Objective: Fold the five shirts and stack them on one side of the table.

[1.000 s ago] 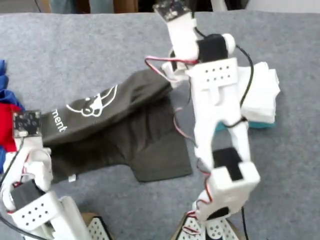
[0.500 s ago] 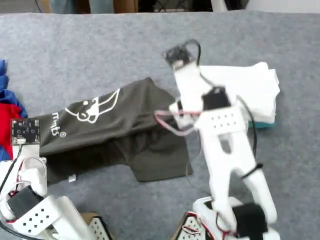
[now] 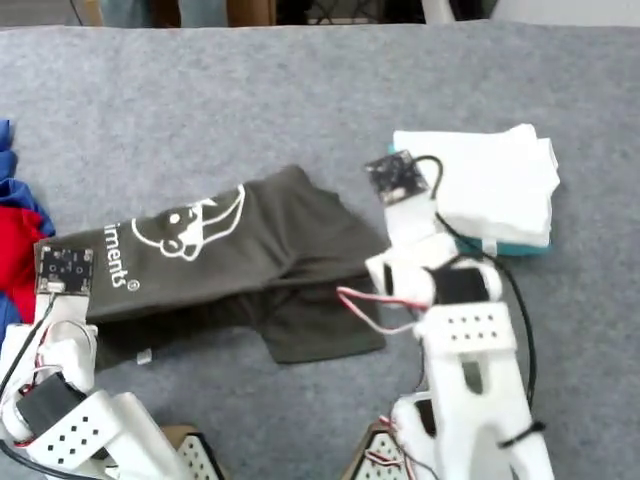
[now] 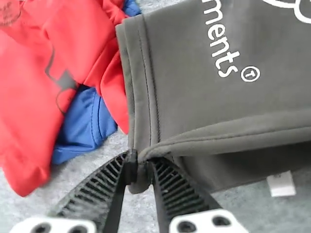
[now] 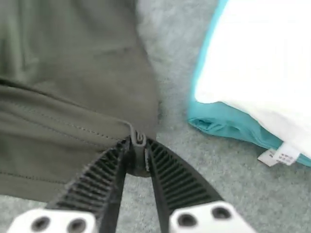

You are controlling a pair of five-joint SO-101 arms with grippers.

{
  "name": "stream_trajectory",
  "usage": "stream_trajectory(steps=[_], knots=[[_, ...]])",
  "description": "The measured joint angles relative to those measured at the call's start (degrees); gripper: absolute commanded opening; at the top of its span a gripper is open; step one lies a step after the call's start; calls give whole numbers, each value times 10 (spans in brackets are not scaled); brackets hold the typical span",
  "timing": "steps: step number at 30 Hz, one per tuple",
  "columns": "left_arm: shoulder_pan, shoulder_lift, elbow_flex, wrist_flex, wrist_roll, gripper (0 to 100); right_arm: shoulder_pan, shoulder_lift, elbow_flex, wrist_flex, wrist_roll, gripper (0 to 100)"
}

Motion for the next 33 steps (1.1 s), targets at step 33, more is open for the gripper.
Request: stream_trajectory(steps=[33], knots=[[-95, 0, -97, 0, -34, 55, -40, -203, 102, 40, 17, 46]])
